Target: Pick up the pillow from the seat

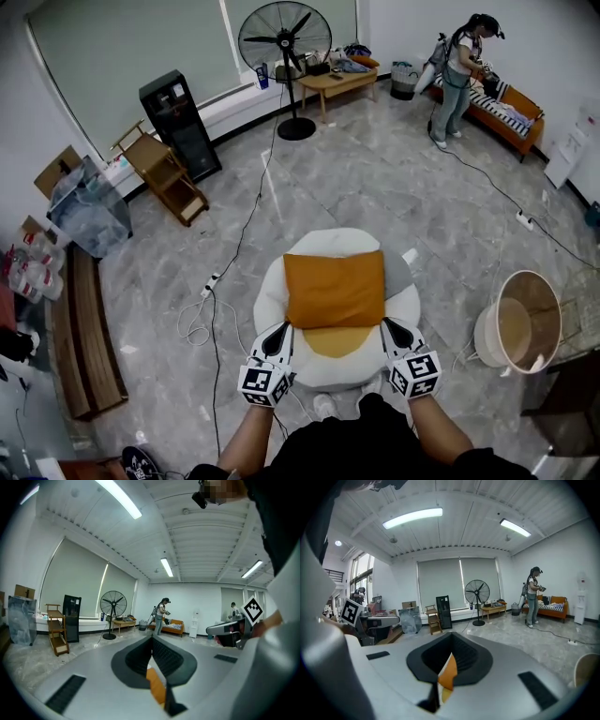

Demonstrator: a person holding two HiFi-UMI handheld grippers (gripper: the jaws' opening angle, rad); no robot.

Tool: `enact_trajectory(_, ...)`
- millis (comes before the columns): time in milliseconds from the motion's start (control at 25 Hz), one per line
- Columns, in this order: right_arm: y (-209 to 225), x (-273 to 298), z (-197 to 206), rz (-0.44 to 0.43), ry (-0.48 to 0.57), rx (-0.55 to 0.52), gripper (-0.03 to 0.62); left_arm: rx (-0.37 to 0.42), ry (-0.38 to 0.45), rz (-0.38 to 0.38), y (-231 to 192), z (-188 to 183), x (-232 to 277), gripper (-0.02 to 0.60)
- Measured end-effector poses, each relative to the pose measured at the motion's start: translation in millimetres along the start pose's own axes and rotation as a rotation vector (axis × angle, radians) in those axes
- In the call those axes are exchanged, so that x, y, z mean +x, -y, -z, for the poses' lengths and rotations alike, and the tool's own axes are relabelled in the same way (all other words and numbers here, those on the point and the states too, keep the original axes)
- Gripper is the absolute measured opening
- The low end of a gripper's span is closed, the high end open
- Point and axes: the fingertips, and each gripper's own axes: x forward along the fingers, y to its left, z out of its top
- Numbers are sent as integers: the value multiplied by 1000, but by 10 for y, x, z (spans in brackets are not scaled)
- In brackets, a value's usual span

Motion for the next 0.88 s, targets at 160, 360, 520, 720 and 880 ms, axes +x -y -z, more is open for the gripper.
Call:
enact_trajectory(160, 210, 58, 27, -17, -7, -2, 6, -16, -25, -10, 80, 55, 213, 12)
enact_trajectory(360, 604, 183, -6, -35, -11, -11, 6, -38, -25, -4, 306, -47, 612, 12)
enact_trajectory(520, 828, 346, -73, -74, -4, -69, 6, -17, -35, -39, 346, -99, 910, 12)
enact_trajectory(720, 1164, 562, -17, -117, -25, -70, 6, -3, -103, -85, 354, 153, 1188, 12)
enact_trajectory(880, 1329, 776, 128, -144, -57, -136, 6, 22, -171, -121, 247, 450, 1394, 12)
